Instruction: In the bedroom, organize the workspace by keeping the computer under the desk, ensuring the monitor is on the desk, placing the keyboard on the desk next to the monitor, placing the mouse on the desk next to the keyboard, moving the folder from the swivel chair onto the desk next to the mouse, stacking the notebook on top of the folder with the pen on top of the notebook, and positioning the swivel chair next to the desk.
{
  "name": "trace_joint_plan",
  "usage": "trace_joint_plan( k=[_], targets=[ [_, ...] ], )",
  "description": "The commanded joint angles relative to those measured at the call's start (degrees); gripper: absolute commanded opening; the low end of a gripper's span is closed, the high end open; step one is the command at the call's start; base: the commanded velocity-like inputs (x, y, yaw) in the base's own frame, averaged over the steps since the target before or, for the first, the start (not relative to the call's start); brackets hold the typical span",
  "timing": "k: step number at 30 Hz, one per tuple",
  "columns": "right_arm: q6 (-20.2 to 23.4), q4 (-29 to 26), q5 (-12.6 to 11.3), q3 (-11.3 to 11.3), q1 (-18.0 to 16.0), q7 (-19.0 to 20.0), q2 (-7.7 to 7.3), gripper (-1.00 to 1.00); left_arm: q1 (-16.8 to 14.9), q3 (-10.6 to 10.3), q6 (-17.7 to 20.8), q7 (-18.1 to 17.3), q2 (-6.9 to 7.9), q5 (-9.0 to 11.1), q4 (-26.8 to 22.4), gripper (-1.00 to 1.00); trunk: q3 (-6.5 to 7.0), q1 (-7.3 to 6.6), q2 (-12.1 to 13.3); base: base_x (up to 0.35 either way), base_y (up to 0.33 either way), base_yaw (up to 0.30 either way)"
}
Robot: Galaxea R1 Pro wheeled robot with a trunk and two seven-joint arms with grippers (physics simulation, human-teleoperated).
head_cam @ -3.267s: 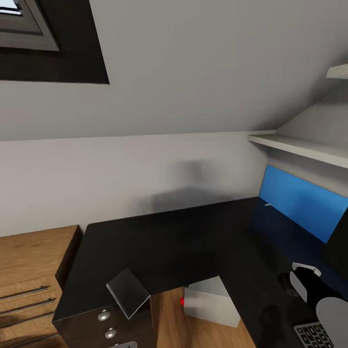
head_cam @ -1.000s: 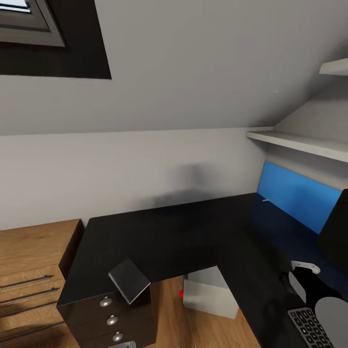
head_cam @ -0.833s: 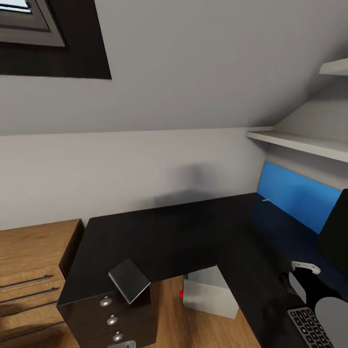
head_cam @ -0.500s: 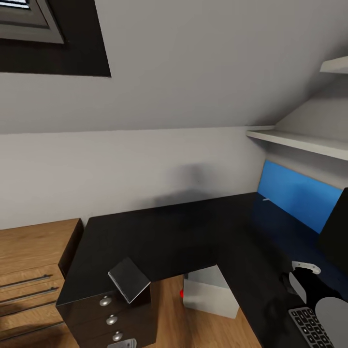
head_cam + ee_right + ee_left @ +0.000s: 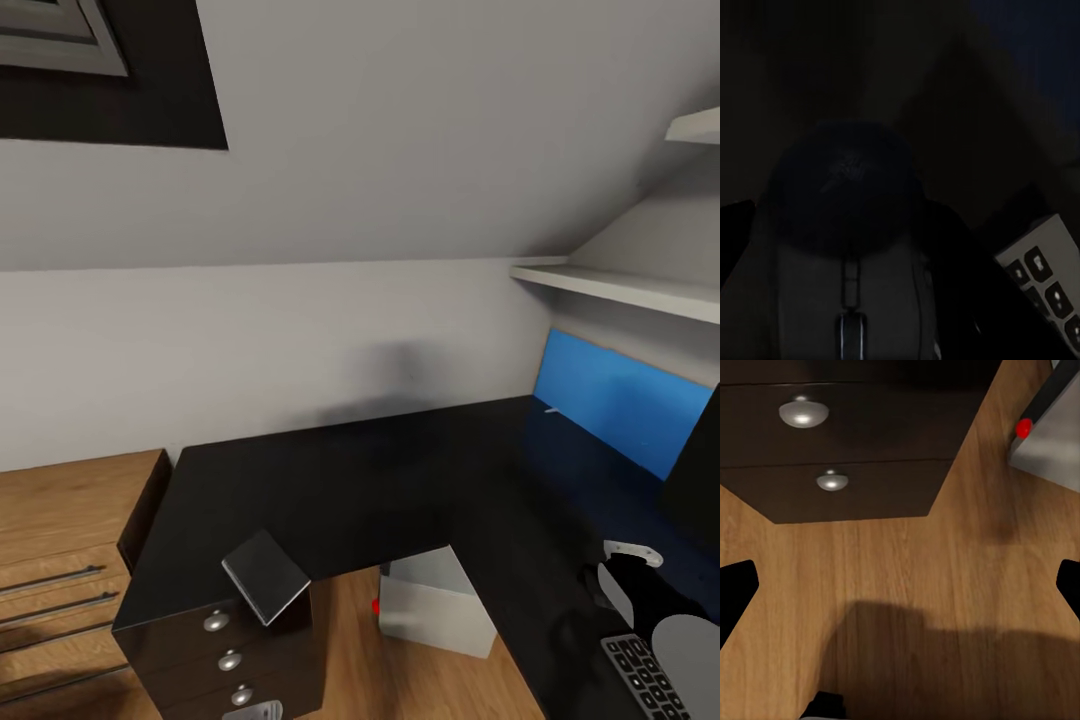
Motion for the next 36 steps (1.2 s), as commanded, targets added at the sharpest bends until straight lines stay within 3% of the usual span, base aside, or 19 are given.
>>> trace_joint_plan(
  k=[1,13,21,33,36],
  targets=[
    [0.2,-0.1,-0.7,-0.1,0.0,-0.4,0.01,-1.00,0.0,-0.1,0.2,0.3,0.02,0.3,-0.1,1.00,-0.25,0.24,-0.5,0.000,0.000,0.000],
    [0.0,-0.2,-0.7,-0.1,0.0,-0.4,-0.05,-1.00,0.0,0.1,0.1,0.5,0.05,0.3,-0.1,1.00,-2.41,2.87,-5.3,0.000,0.000,0.000],
    [-5.4,-0.1,-0.4,-0.1,0.0,-0.4,0.00,-1.00,0.0,0.2,0.1,0.5,0.10,0.2,-0.1,1.00,-2.41,2.87,-5.3,0.000,0.000,0.000],
    [-6.0,0.0,-0.5,-0.1,0.0,-0.4,0.01,-1.00,0.0,0.2,0.1,0.5,0.08,0.2,-0.1,1.00,-2.41,2.87,-5.3,0.000,0.000,0.000],
    [-6.0,0.0,-0.4,-0.1,0.0,-0.4,0.01,-1.00,0.0,0.2,0.1,0.6,0.04,0.2,-0.1,1.00,-2.95,3.53,-6.5,0.000,0.000,0.000]
  ],
)
